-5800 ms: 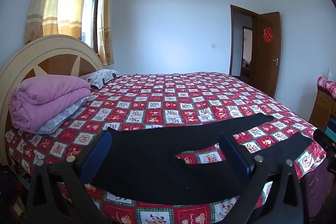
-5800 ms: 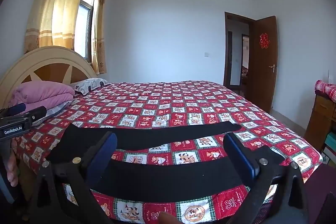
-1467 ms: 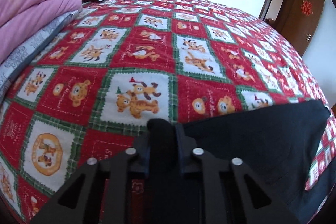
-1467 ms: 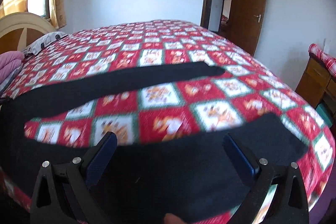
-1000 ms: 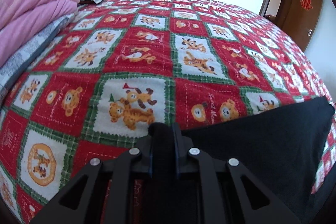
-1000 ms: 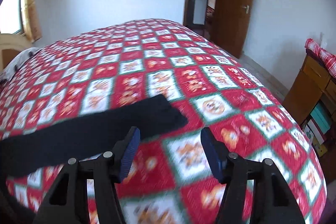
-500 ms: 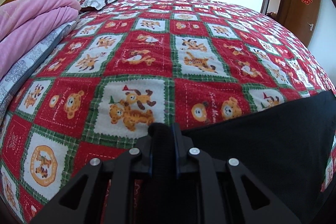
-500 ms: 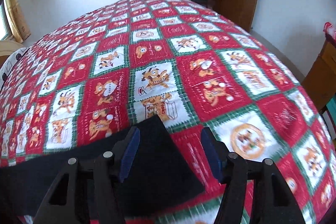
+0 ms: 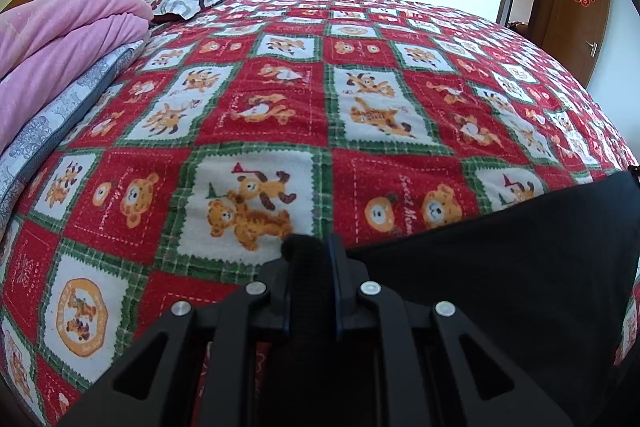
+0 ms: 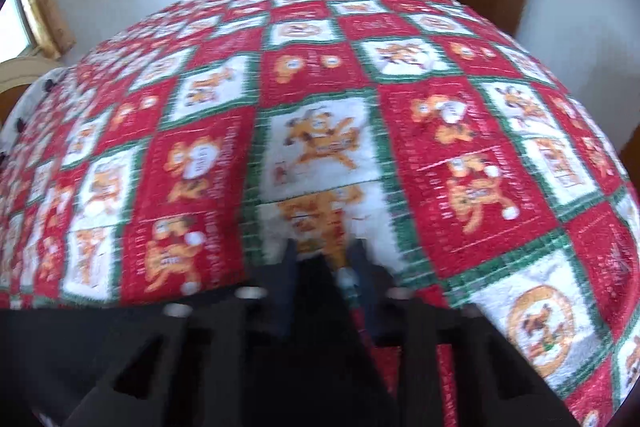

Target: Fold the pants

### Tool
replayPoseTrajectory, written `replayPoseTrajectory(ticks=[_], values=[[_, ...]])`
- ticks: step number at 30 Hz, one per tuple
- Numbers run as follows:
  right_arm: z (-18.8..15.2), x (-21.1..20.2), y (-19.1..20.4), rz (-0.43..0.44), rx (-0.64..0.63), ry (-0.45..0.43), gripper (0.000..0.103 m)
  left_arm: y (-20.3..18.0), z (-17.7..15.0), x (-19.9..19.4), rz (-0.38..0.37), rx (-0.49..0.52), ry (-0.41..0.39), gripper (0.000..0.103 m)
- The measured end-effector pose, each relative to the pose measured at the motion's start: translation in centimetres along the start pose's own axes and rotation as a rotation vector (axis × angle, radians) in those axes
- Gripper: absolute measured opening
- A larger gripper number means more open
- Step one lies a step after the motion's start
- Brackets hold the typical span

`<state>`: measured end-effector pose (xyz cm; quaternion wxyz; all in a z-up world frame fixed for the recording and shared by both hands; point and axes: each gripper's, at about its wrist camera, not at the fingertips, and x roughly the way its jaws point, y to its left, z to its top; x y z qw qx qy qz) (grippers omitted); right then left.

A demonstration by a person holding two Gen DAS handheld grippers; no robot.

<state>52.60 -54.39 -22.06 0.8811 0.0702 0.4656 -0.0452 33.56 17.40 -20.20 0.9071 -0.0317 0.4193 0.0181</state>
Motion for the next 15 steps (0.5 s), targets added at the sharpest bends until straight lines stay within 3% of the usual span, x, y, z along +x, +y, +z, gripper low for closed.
replayPoseTrajectory(ticks=[2, 7, 8, 11, 15], values=[[0.0, -0.2, 0.3, -0.015, -0.003, 0.001, 0.009, -0.1, 0.0, 0.0, 0.009, 0.007, -0.001, 0.015], [0.1, -0.8, -0.1, 0.003, 0.023, 0.014, 0.009, -0.2, 0.0, 0.0, 0.012, 0.01, -0.005, 0.015], [0.0, -0.7, -0.4, 0.02, 0.039, 0.023, 0.012, -0.2, -0.1, 0.0, 0.013, 0.01, -0.004, 0.015], [0.1, -0.5, -1.1, 0.05, 0.072, 0.046, 0.039, -0.2, -0.1, 0.0, 0.01, 0.007, -0.005, 0.015], [-0.2, -0.5, -0.2, 0.064, 0.015, 0.046, 0.045, -0.2, -0.1, 0.0, 0.008, 0.005, -0.006, 0.015]])
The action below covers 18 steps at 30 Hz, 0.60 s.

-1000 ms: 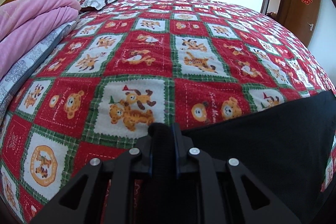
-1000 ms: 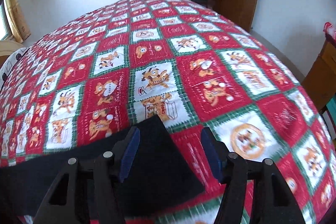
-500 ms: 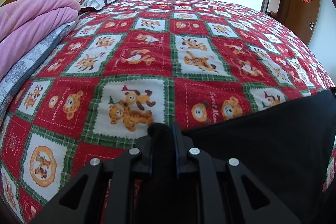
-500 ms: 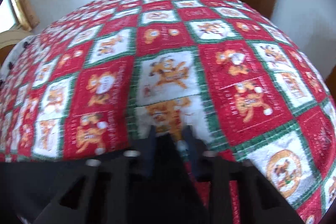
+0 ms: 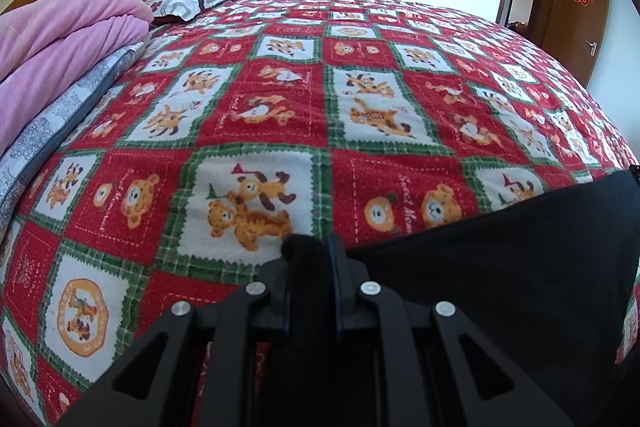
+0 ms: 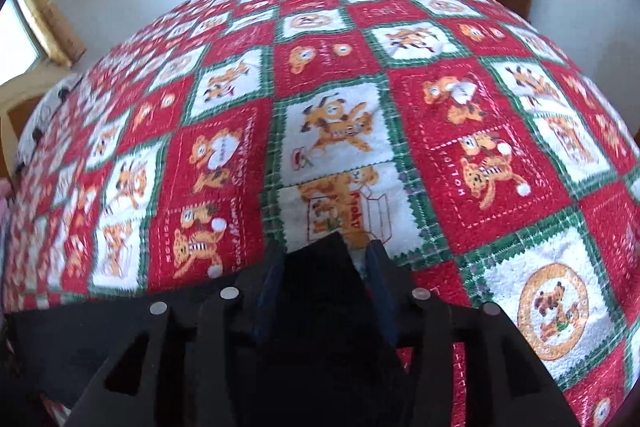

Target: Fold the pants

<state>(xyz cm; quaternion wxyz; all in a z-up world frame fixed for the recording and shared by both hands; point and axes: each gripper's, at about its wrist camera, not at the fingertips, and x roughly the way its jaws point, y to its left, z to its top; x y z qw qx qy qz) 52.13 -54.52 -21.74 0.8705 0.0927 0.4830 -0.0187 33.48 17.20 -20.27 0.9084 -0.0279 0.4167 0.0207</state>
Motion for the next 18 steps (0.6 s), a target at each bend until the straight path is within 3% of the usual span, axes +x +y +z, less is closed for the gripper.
replayPoseTrajectory(ticks=[4, 5, 6, 9, 18], values=[[-0.3, 0.1, 0.0, 0.008, -0.029, -0.009, 0.045, 0.0, 0.0, 0.0, -0.002, -0.001, -0.001, 0.015], [-0.3, 0.1, -0.3, 0.016, -0.022, -0.012, 0.039, 0.0, 0.0, 0.0, -0.002, -0.001, -0.001, 0.015], [-0.4, 0.1, -0.5, 0.012, -0.016, -0.012, 0.027, 0.0, 0.0, 0.0, -0.002, -0.001, -0.001, 0.015], [-0.4, -0.3, -1.4, 0.048, 0.03, -0.018, 0.009, 0.0, 0.0, 0.0, -0.002, -0.002, -0.001, 0.015], [-1.3, -4.1, 0.8, -0.004, -0.01, -0.106, 0.007, -0.1, 0.0, 0.0, -0.001, 0.006, 0.0, 0.015]])
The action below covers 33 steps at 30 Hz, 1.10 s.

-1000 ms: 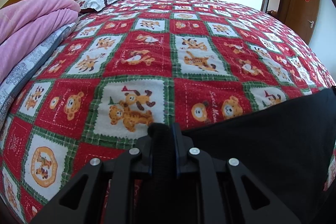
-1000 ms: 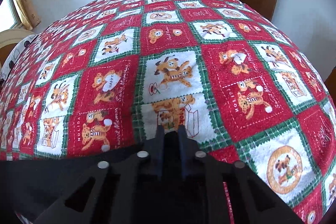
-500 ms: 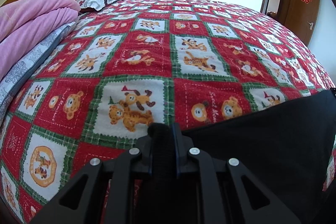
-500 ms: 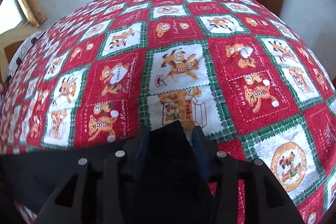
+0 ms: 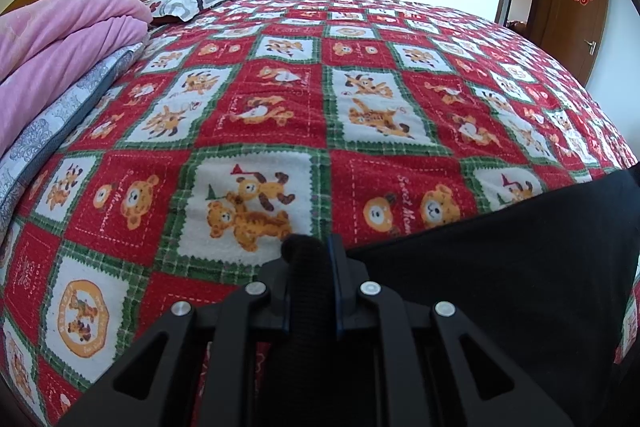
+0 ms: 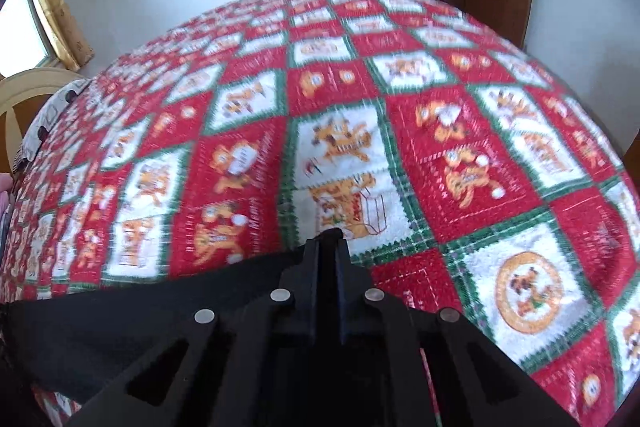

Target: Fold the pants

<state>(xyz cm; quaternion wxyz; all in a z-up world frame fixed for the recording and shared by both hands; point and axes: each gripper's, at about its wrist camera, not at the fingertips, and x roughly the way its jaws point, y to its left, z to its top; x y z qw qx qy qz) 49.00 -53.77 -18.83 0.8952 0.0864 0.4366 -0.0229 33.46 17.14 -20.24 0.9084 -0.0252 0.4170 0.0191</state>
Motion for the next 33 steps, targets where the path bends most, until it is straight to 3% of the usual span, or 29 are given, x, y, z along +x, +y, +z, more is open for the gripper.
replayPoseTrajectory(ticks=[4, 9, 18, 33], values=[[-0.3, -3.9, 1.0, -0.007, -0.037, -0.082, 0.007, 0.0, 0.2, -0.6, -0.017, -0.008, -0.015, 0.015], [-1.4, -9.0, 1.6, 0.012, -0.067, -0.18, 0.007, 0.3, 0.9, -4.1, -0.087, -0.041, -0.123, 0.015], [-5.0, -17.2, 0.1, 0.081, -0.055, -0.32, 0.007, 1.4, 0.2, -9.1, -0.191, -0.082, -0.209, 0.015], [-14.0, -22.9, -6.0, 0.071, 0.061, -0.356, 0.007, 2.8, -4.9, -13.9, -0.32, -0.098, -0.332, 0.015]])
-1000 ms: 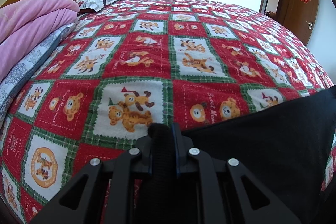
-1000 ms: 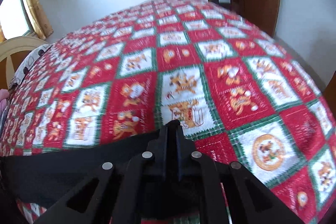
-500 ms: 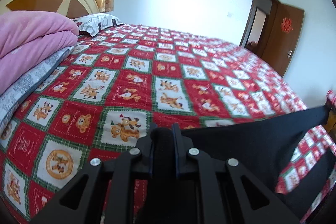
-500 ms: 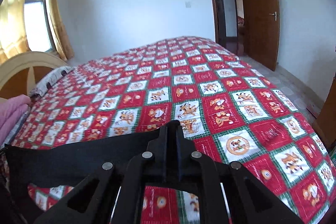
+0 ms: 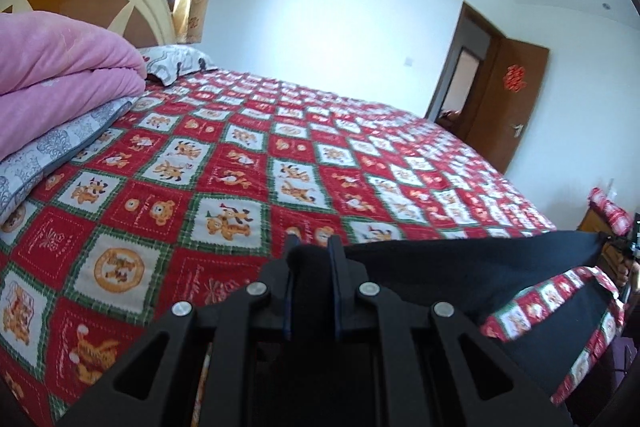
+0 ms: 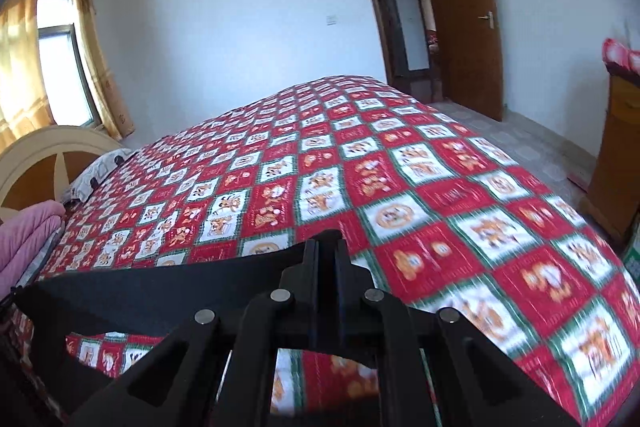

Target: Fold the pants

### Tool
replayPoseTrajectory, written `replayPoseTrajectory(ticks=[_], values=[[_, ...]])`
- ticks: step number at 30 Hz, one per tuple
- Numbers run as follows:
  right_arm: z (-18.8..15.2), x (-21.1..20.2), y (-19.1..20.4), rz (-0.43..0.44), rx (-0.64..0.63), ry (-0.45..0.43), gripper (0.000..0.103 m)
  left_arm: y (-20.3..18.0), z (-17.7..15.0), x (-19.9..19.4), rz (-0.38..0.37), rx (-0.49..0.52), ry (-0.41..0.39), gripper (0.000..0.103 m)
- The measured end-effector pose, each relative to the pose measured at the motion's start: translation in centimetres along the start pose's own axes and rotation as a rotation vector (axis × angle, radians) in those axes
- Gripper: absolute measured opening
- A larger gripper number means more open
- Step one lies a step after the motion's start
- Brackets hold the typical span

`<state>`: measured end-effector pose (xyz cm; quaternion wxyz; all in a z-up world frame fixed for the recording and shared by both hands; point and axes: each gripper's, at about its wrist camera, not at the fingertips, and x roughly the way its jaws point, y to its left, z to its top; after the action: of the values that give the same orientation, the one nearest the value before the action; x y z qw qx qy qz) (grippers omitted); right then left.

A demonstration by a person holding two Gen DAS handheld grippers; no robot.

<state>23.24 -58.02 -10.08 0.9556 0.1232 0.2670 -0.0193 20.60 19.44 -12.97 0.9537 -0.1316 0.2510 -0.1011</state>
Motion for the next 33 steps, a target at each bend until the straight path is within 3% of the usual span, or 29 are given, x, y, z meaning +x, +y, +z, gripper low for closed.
replayPoseTrajectory(ticks=[8, 16, 21, 23, 29, 31, 32, 33], values=[[-3.8, -3.6, -2.4, -0.008, 0.055, -0.007, 0.007, 0.0, -3.6, -3.5, -0.062, 0.009, -0.018, 0.015], [-7.4, -6.2, -5.1, -0.053, 0.123, 0.006, 0.007, 0.7, -8.1, -4.1, -0.06, 0.037, 0.046, 0.015], [-9.1, -7.3, -7.1, -0.083, 0.16, 0.048, 0.007, 1.4, -9.6, -4.6, -0.027, 0.05, 0.068, 0.024], [-9.6, -8.1, -7.0, -0.082, 0.152, 0.058, 0.007, 1.6, -9.8, -5.2, 0.009, 0.065, 0.059, 0.038], [-9.6, -9.7, -2.4, -0.019, 0.074, 0.087, 0.007, 3.3, -9.8, -7.5, 0.068, 0.051, 0.026, 0.055], [-9.6, -9.8, 0.9, -0.011, -0.001, 0.097, 0.008, 3.6, -9.9, -8.4, 0.083, 0.045, 0.024, 0.055], [-9.8, -9.8, 2.8, -0.003, -0.051, 0.102, 0.012, 3.6, -10.0, -8.7, 0.085, 0.047, 0.023, 0.055], [-10.0, -9.7, 5.2, 0.007, -0.116, 0.11, 0.029, 3.6, -10.1, -8.9, 0.087, 0.053, 0.022, 0.055]])
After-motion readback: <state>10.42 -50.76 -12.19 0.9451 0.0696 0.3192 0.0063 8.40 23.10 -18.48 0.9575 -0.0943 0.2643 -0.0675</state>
